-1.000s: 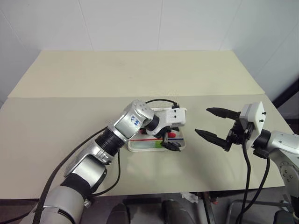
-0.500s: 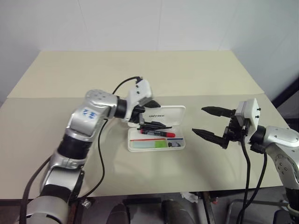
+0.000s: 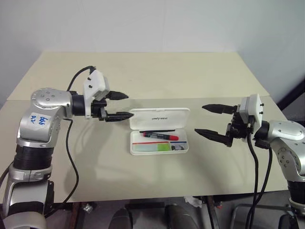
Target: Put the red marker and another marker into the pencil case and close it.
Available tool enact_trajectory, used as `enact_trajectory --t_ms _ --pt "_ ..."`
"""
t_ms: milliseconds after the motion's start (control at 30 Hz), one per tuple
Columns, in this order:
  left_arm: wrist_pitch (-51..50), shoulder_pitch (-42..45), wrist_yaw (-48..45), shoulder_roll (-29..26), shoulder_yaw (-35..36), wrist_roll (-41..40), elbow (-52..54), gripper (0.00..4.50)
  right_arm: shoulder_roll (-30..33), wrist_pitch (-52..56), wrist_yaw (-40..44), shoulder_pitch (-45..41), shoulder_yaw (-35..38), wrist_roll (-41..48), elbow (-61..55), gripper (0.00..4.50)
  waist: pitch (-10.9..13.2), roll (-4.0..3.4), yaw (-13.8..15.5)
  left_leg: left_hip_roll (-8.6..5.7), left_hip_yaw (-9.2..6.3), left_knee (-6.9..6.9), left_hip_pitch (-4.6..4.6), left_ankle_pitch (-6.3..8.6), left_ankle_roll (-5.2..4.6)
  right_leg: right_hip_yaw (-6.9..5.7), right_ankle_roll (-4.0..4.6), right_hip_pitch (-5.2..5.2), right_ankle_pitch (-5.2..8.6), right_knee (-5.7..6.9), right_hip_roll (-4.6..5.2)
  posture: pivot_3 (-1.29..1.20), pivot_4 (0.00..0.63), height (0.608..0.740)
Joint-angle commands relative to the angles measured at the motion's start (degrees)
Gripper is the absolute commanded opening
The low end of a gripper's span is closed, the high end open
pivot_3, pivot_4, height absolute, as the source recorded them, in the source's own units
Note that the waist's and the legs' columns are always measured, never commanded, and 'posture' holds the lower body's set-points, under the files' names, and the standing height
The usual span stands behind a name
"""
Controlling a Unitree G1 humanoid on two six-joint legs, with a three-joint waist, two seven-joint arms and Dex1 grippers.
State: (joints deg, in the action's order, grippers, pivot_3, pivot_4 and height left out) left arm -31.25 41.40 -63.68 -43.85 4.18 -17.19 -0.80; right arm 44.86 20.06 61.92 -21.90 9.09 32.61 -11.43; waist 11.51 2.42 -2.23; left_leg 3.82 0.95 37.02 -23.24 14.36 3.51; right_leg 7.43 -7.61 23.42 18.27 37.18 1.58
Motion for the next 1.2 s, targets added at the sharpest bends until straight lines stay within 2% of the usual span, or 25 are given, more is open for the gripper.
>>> enact_trajectory --t_ms 33,233,400,633,767,933,1100,1200 --pt "1.4 -0.2 1.0 -0.6 3.1 -2.0 -1.0 2.03 0.5 -1.0 1.1 -1.6 0.6 0.4 -0.7 4.50 0.0 0.00 0.1 0.00 0.00 0.02 -0.02 0.00 0.00 0.00 0.00 0.01 0.00 0.03 0.00 0.00 0.150 0.740" --pt "4.7 0.6 2.5 0.9 1.7 -0.7 -5.4 0.05 1.0 -0.9 1.9 -3.0 0.7 0.0 0.0 4.50 0.0 0.00 0.4 0.00 0.01 0.06 0.00 0.00 0.00 0.01 0.00 0.00 0.00 0.06 0.00 0.00 0.150 0.740" --pt "8.7 2.1 5.0 3.4 -0.9 2.2 -11.1 0.02 1.0 -0.8 2.0 -3.3 0.7 -0.3 -0.3 4.50 0.0 0.01 0.5 -0.01 0.01 0.11 -0.03 0.00 0.00 0.00 0.00 0.00 0.00 0.08 0.00 0.00 0.150 0.740" --pt "13.6 7.2 7.5 9.5 -6.6 7.0 -22.0 0.02 0.9 -0.2 1.7 -3.7 0.6 -0.5 -1.0 4.50 0.0 0.01 0.6 -0.01 0.02 0.09 -0.03 0.00 0.00 0.01 -0.01 0.01 -0.01 0.09 0.00 0.00 0.150 0.740" --pt "15.4 9.0 5.6 11.9 -7.8 6.9 -24.2 0.02 0.8 0.2 1.1 -3.5 0.6 -0.4 -1.7 4.50 0.0 0.01 0.4 -0.02 0.02 0.07 -0.04 0.00 0.00 0.01 -0.01 0.02 -0.01 0.08 0.00 0.00 0.150 0.740" --pt "16.8 7.4 2.2 11.2 -8.6 6.5 -22.4 0.02 0.4 0.7 0.4 -3.2 0.2 -0.3 -2.3 4.50 0.0 0.00 0.2 -0.01 0.02 0.00 -0.03 0.00 0.00 0.02 -0.01 0.07 0.00 0.09 -0.01 0.00 0.150 0.740" --pt "12.0 1.3 -6.8 7.8 -10.4 2.7 -11.0 0.02 -0.3 1.0 -0.4 -2.6 -0.1 -0.3 -3.1 4.50 0.0 0.00 0.2 -0.01 0.08 0.01 -0.03 0.00 0.00 0.06 -0.01 0.07 0.00 0.09 -0.01 0.00 0.150 0.740" --pt "11.1 -1.9 -8.6 5.8 -12.6 3.6 -6.0 0.02 -0.5 1.0 -0.8 -2.2 -0.1 -0.2 -3.4 4.50 0.0 0.00 0.3 0.00 0.07 0.03 -0.03 0.00 0.00 0.06 0.00 0.06 0.00 0.10 -0.01 0.00 0.150 0.740"
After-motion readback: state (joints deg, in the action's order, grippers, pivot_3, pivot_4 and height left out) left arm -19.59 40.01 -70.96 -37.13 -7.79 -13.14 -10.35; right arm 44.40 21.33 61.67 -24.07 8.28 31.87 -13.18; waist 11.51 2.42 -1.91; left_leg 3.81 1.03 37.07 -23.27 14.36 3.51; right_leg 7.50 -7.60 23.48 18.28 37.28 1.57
